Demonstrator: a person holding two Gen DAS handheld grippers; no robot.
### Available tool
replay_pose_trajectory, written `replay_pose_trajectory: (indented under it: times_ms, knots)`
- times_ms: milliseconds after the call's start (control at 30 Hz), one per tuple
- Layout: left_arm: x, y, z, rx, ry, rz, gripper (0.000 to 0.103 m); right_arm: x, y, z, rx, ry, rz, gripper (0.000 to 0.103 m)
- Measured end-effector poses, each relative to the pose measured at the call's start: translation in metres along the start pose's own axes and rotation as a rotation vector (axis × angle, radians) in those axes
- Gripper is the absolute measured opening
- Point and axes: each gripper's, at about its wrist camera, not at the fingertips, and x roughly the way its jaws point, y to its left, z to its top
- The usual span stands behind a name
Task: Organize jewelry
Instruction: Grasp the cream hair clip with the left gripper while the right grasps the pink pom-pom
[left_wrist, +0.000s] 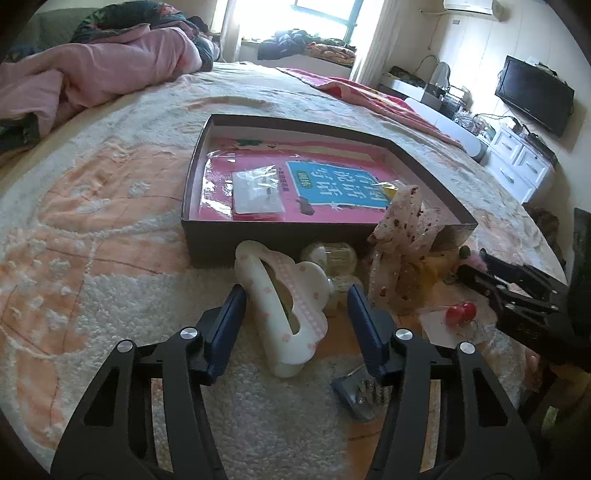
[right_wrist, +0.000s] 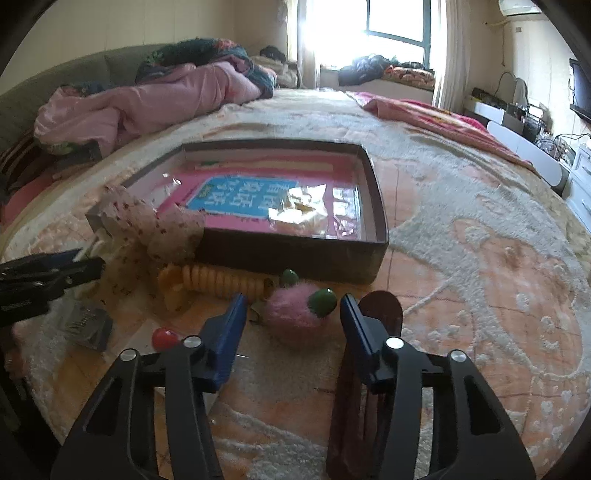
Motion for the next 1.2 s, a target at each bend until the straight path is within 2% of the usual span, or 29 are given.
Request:
replay_pose_trajectory:
  times_ms: [67,100,133,167,400,733,967,1200]
  knots:
    - [-0.002,0.002,0.0,-0.005,-0.001,-0.003,0.04,0.007,-0.002,-0.001,0.014,0.028,0.012,0.036]
    - [-0.003,0.002,0.0,-0.004,-0.003,-0.001,0.036,0.009,-0.003,-0.002,0.025,0.039,0.026,0.034]
    - [-0.003,0.003,0.001,-0.004,0.0,-0.001,0.036,0.009,-0.003,-0.002,0.028,0.039,0.028,0.033]
    - [-0.003,0.005,0.0,-0.007,0.003,-0.004,0.036,0.008,-0.002,-0.003,0.029,0.036,0.032,0.028]
    - [-0.008,0.012,0.0,0.001,-0.002,0.014,0.036,-0.005,-0.003,-0.003,0.046,-0.003,0.065,0.026]
    - [-0.035,0.024,0.004,-0.027,-0.053,0.048,0.035,-0.028,0.004,0.0,0.032,-0.075,0.117,0.026]
    - [-0.049,0.018,0.016,-0.011,-0.104,0.047,0.034,-0.038,0.007,0.006,0.028,-0.103,0.13,0.026]
    - [-0.048,0.007,0.033,0.009,-0.13,0.033,0.034,-0.043,0.005,0.014,0.028,-0.127,0.129,0.026]
